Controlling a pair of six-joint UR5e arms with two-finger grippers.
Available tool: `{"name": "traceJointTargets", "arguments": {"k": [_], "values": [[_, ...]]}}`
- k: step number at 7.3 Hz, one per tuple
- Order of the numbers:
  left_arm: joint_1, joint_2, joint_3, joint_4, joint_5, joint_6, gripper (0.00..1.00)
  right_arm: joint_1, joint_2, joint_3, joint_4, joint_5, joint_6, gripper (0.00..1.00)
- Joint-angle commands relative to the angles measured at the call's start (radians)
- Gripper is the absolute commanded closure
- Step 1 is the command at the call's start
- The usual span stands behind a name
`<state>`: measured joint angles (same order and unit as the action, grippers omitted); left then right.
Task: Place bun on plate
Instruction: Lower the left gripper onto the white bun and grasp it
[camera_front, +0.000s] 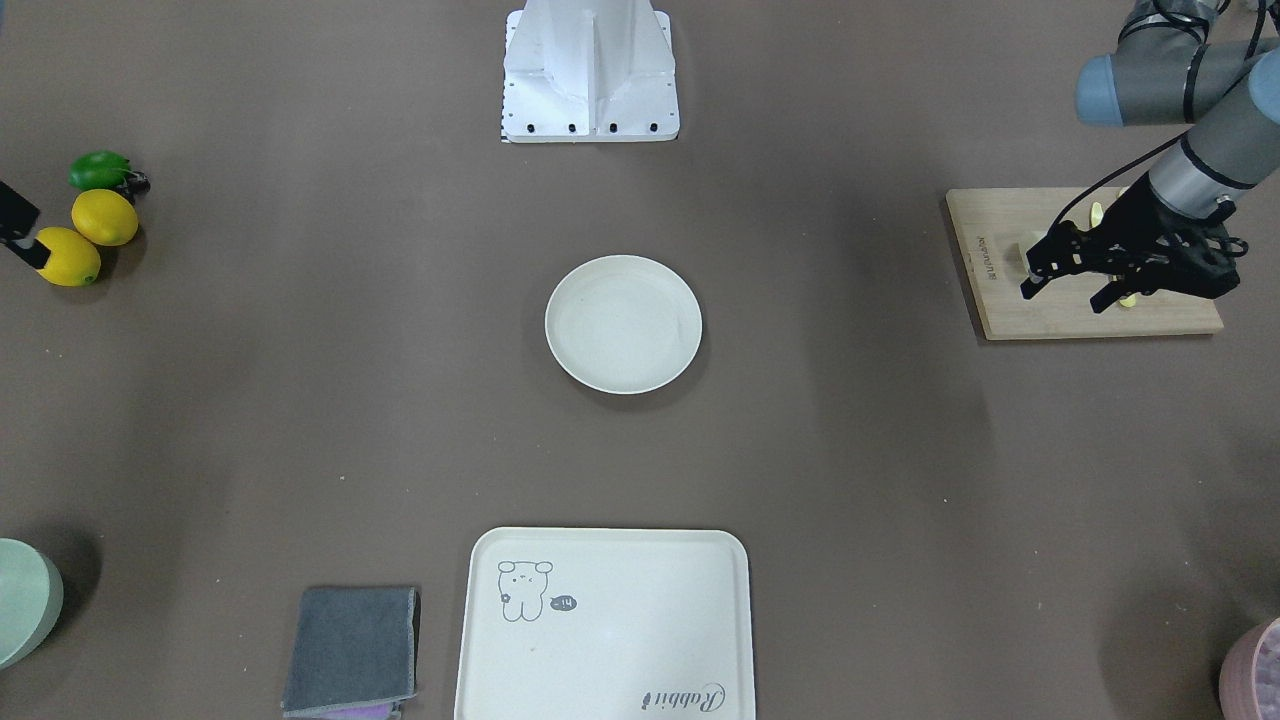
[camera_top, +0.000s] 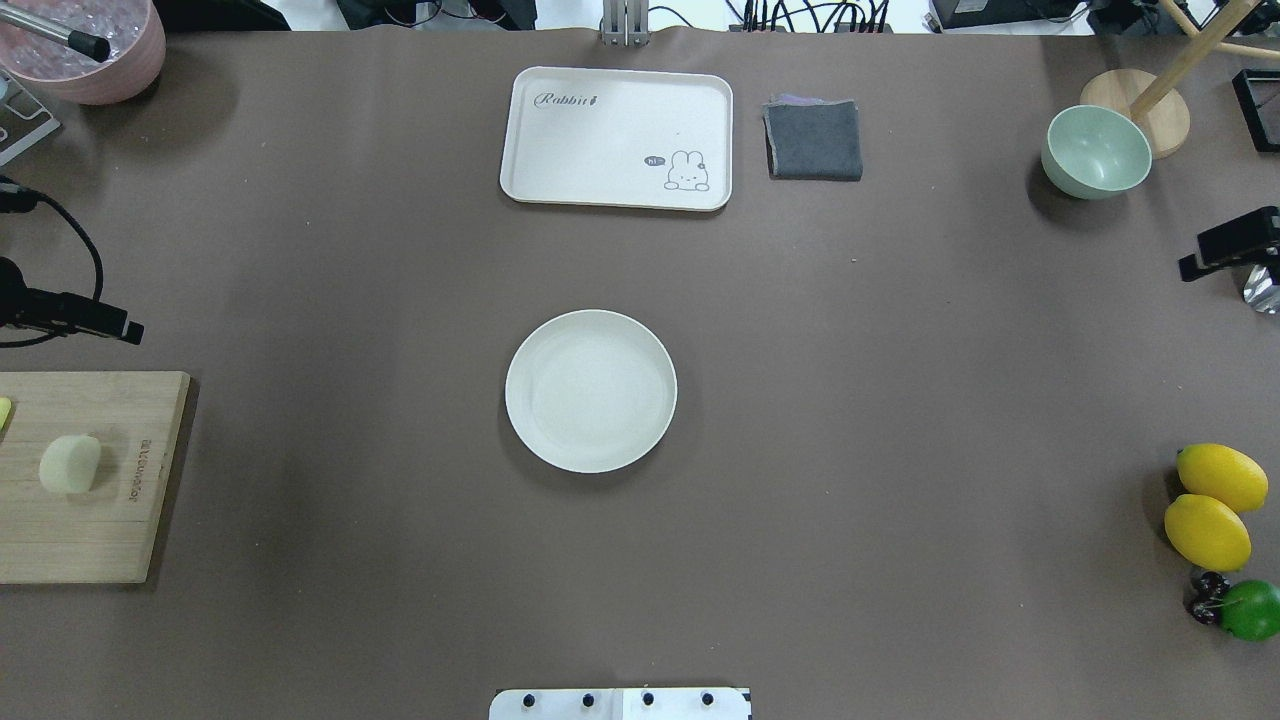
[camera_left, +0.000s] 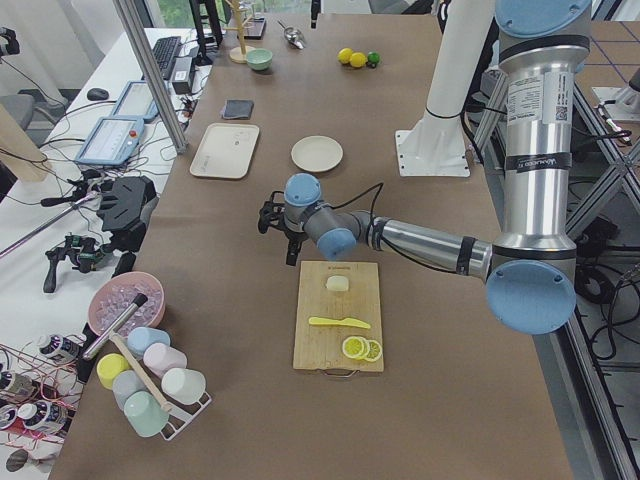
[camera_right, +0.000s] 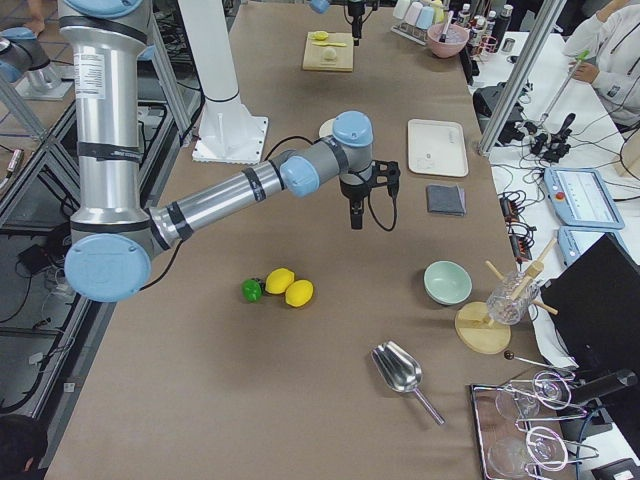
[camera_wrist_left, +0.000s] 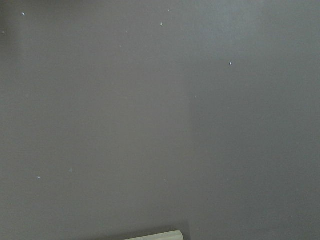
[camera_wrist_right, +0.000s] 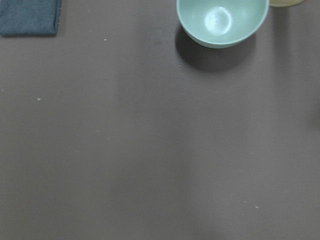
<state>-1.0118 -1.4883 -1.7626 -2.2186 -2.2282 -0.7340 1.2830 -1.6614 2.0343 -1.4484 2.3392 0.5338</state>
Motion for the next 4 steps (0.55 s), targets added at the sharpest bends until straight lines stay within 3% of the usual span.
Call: {"name": "traceJointTargets", "arguments": {"k": [1,3,4], "values": [[0.044,0.141,0.000,-0.123,0.042,-0.002,0.02,0.142,-0.121,-0.003,-0.019,0.040,-0.240,0.00],[0.105,0.186,0.002,-0.162,0.074,-0.037,0.02,0.199,-0.124,-0.011,-0.093,0.039,-0.369,0.00],[0.193,0.186,0.011,-0.212,0.158,-0.150,0.02,0.208,-0.130,-0.013,-0.093,0.037,-0.371,0.00]]}}
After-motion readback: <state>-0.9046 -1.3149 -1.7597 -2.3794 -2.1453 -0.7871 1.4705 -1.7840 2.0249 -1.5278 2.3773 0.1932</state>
